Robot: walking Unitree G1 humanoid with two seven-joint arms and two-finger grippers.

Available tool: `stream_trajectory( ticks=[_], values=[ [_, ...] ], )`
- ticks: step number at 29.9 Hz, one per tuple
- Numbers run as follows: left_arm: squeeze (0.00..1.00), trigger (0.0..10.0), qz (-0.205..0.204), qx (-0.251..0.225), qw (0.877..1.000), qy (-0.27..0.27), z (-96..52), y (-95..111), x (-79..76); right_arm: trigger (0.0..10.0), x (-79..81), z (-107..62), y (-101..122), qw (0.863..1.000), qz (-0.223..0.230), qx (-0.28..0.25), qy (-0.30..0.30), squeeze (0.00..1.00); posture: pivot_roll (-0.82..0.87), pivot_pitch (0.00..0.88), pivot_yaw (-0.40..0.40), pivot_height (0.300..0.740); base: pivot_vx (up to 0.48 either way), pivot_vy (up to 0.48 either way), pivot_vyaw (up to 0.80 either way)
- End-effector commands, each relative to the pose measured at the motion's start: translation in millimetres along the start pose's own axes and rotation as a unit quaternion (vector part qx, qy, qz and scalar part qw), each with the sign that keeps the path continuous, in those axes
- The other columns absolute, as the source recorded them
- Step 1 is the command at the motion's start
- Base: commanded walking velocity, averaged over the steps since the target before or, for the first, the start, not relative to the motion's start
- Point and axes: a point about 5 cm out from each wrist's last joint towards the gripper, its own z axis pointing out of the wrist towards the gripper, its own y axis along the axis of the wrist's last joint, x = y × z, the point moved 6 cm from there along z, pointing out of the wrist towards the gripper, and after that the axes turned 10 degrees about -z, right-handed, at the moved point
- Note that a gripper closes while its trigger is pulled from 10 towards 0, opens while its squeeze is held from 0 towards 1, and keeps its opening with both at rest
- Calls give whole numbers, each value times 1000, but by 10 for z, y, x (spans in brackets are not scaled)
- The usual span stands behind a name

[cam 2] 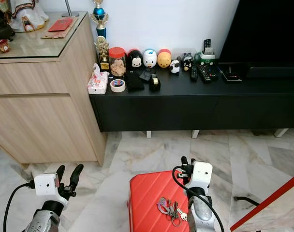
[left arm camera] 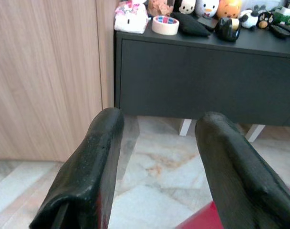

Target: Hang keys on a hook

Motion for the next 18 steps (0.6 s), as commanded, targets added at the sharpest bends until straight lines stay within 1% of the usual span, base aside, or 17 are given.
stream_trajectory(
  ticks=[1,4,7,18],
  values=[
    [0,10000,0,4,1000,-1,-9,-4,-17,10000,17,28,32,1000,-2,0,0,0,75,21,-22,740,0,0,0],
    [0,10000,0,4,1000,-2,-5,2,-20,10000,8,34,27,1000,-3,4,-4,0,75,21,-22,740,0,0,0],
    [0,10000,-1,6,1000,-2,-1,4,-26,10000,-13,40,15,1000,-6,9,-9,0,75,21,-22,727,0,0,0],
    [0,10000,-2,10,1000,0,6,-7,-29,10000,-33,49,6,1000,-8,15,-14,0,77,34,-23,653,0,0,0]
  ],
)
